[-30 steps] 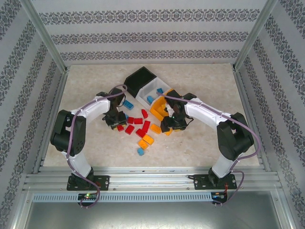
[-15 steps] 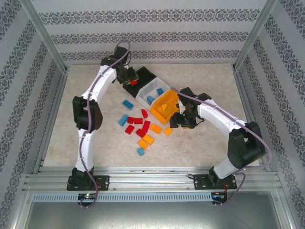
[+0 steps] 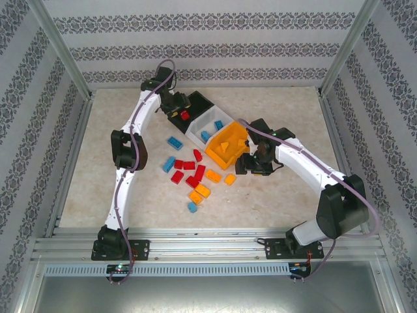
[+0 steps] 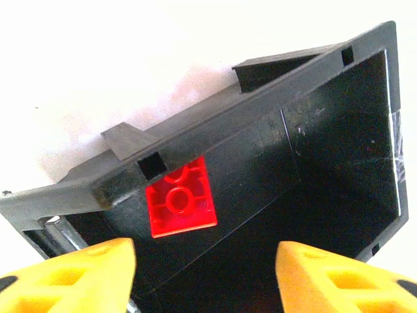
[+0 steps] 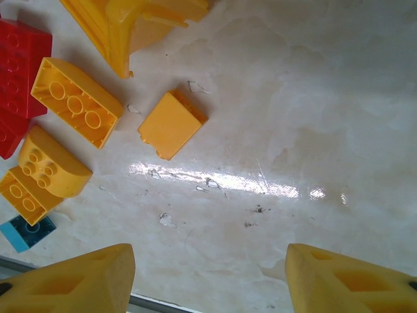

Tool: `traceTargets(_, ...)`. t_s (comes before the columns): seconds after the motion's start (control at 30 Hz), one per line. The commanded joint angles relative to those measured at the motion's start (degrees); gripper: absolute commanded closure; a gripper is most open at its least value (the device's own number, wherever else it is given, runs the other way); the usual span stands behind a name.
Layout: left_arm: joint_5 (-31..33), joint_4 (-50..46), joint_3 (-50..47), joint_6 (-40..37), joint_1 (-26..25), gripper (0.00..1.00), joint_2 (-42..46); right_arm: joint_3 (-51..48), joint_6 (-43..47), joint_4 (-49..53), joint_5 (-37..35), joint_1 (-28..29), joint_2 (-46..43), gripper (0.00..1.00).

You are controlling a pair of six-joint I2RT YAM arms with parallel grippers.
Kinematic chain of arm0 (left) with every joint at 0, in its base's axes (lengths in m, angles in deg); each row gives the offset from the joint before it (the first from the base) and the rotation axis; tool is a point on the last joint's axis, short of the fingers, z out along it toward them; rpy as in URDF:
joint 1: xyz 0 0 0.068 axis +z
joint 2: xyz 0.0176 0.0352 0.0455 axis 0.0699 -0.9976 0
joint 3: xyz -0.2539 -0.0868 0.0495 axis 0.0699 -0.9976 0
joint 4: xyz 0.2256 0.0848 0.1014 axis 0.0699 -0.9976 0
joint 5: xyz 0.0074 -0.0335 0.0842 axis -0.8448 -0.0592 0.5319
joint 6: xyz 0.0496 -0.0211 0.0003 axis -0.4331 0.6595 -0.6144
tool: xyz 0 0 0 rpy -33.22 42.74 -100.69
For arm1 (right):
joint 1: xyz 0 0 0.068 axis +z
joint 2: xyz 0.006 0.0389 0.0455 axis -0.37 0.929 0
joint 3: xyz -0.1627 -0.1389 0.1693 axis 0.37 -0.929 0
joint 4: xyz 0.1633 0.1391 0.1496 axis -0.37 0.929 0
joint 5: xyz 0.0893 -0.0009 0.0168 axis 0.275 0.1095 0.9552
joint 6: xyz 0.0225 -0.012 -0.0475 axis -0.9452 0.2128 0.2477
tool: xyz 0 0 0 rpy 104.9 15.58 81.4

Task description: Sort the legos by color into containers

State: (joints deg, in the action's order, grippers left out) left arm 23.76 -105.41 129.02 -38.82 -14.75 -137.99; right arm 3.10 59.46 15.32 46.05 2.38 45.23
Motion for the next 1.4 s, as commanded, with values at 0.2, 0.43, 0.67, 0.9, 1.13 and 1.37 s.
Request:
traceTargets(0.2,1.62,-2.85,-3.59,-7.76,-0.87,0.17,8.35,1.23,0.43,1.34,0.32,-0.03,1.36,0.36)
traceTargets(0.43,6.97,0.78,-27.92,-12.26,-2.67,0.00,26.02,-0.48,0.04,-1.39,1.17,1.14,1.52,0.36)
traceTargets(0.67,3.01,4.00,-52.95,-12.46,-3.88,0.00,39.19,-0.22,0.38,-2.83,2.33,1.39,3.21,0.36)
traceTargets(0.9,3.41,10.76,-73.09,-13.01,-8.33,0.00,46.67,1.52,1.39,-2.60,3.04,1.74,5.44,0.36)
traceTargets(1.13,8.87,5.87,-67.30,-18.85,-15.21,0.04,40.12,1.93,1.72,-2.13,2.78,2.25,5.74,0.36)
traceTargets(1.37,10.00,2.18,-59.57,-20.67,-16.62,0.18,34.33,0.36,1.18,-1.94,1.84,2.18,3.77,0.36)
